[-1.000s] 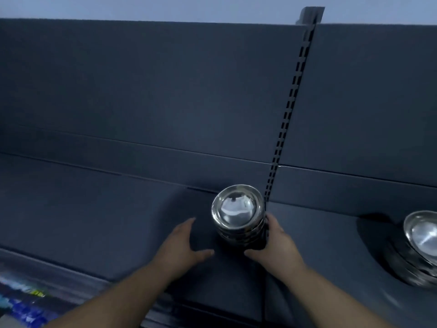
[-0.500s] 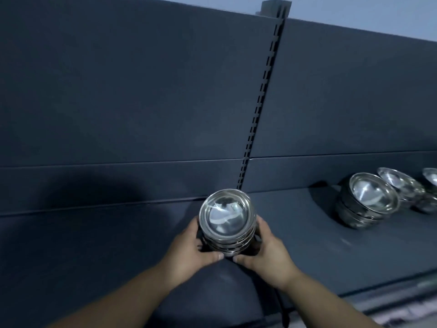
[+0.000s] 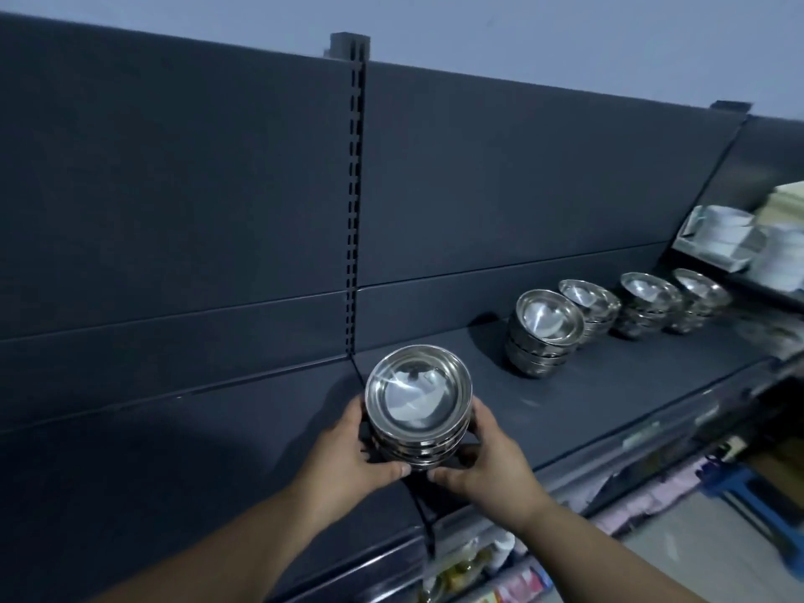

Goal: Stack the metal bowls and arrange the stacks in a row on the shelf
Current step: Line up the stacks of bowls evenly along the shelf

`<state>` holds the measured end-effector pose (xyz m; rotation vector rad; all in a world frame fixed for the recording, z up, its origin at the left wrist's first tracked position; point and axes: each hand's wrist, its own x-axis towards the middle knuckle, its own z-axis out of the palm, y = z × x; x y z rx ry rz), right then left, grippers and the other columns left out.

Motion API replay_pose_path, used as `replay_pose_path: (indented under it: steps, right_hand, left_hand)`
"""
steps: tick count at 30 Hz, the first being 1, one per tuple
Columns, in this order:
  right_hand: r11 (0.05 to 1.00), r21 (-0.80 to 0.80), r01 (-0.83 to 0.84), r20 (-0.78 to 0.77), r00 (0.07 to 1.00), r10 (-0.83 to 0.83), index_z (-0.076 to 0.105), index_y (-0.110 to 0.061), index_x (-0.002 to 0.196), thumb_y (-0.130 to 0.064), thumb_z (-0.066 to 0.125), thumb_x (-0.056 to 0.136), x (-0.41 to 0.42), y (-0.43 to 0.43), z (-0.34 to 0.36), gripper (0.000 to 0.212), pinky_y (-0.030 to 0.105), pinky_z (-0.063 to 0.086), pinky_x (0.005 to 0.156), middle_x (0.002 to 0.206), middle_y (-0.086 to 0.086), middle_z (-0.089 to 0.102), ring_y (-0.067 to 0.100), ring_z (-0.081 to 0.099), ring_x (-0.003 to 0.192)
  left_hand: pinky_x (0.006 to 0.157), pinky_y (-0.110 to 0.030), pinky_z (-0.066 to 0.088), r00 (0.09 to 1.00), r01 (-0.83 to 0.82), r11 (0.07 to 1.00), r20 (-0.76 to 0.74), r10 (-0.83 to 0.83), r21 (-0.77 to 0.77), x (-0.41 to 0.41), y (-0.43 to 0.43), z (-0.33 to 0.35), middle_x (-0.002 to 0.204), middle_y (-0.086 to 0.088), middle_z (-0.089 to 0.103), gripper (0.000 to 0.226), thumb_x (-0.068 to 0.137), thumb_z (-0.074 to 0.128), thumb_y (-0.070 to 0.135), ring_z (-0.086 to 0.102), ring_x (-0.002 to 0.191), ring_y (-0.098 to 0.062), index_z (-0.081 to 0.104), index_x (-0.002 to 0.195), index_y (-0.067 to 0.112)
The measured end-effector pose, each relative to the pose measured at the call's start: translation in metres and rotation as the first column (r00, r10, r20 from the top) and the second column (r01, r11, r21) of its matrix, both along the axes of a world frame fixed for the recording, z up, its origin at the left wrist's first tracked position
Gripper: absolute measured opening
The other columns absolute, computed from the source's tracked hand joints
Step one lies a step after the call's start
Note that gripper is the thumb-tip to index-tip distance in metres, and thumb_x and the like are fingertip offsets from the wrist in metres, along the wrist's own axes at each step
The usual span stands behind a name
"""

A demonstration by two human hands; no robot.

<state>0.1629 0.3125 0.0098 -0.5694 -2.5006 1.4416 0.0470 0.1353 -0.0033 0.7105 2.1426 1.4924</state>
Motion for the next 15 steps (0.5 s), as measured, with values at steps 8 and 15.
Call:
replay_pose_path:
  steps: [8,15]
  right_hand:
    - [1.0,-0.005,0.026,-0.003,1.0,-0.026,0.028,-0.043,0.144,-0.018,0.087,0.065,0.093,0.096,-0.001,0.101,0.024,0.057,0.084,0.123,-0.023,0.059,0.001,0.066,0.101]
    - [1.0,-0.013,-0.029,0.008,1.0,0.029,0.03,-0.052,0.14,-0.023,0.087,0.061,0.141,0.174,-0.004,0.101,0.037,0.058,0.088,0.129,-0.021,0.057,0.008,0.064,0.109]
  left_hand:
    - [0.091,-0.03,0.055,0.997,0.041,0.998,0.069,-0.043,0.041,0.091,0.099,0.007,0.114,0.01,0.064,0.084,0.065,0.088,0.014,0.065,0.103,-0.009,0.037,0.112,0.06]
    - [0.089,-0.028,0.055,0.993,-0.043,0.997,0.111,0.036,0.064,0.15,0.175,-0.004,0.112,0.004,0.064,0.087,0.066,0.086,0.009,0.068,0.098,-0.01,0.035,0.125,0.047]
